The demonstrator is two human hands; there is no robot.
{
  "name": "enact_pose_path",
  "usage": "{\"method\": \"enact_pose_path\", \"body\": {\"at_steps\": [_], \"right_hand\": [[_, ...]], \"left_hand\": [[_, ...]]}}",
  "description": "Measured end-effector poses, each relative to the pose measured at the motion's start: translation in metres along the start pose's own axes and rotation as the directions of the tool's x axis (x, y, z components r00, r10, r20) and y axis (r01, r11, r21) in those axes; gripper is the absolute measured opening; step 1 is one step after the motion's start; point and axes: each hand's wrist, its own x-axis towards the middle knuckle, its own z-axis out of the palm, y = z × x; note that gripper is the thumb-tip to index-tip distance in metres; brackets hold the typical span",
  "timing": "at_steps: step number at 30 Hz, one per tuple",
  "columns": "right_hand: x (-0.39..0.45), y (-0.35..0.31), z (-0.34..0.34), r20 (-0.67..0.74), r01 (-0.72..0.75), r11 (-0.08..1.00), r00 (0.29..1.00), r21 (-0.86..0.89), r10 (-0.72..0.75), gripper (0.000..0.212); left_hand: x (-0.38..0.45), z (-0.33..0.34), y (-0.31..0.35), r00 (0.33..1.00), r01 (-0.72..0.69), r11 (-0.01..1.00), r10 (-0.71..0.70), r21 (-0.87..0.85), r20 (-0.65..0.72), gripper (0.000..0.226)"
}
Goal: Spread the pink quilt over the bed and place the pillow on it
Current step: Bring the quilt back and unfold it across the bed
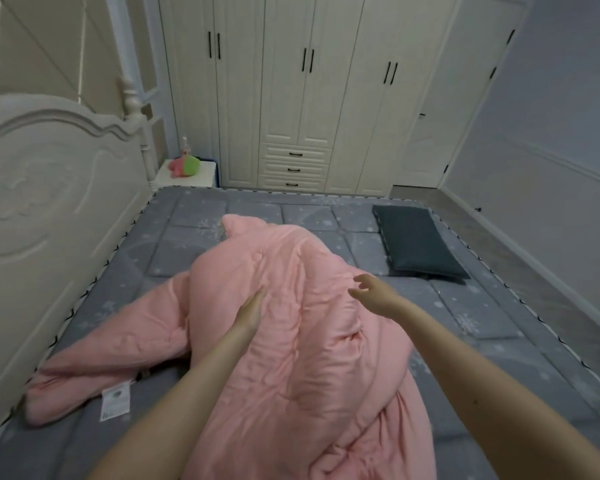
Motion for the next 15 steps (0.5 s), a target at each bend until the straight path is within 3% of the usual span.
{"method": "enact_pose_path", "body": {"at_steps": [3, 8, 15], "right_hand": [[-0.005, 0.006, 0.003, 0.003, 0.039, 0.999, 0.999, -0.032, -0.039, 0.050], [-0.008, 0.044, 0.016, 0.066, -0.032, 0.999, 0.997, 0.035, 0.030, 0.051], [-0.007, 0.100, 0.034, 0.199, -0.016, 0.996, 0.980, 0.091, -0.002, 0.050]], "left_hand": [[-0.005, 0.007, -0.012, 1.000, 0.017, 1.000, -0.017, 0.000, 0.016, 0.054], [-0.029, 0.008, -0.046, 0.996, 0.087, 0.995, -0.087, 0.051, 0.004, 0.057], [-0.057, 0.011, -0.081, 0.970, 0.139, 0.989, -0.126, 0.047, -0.210, 0.057]]}}
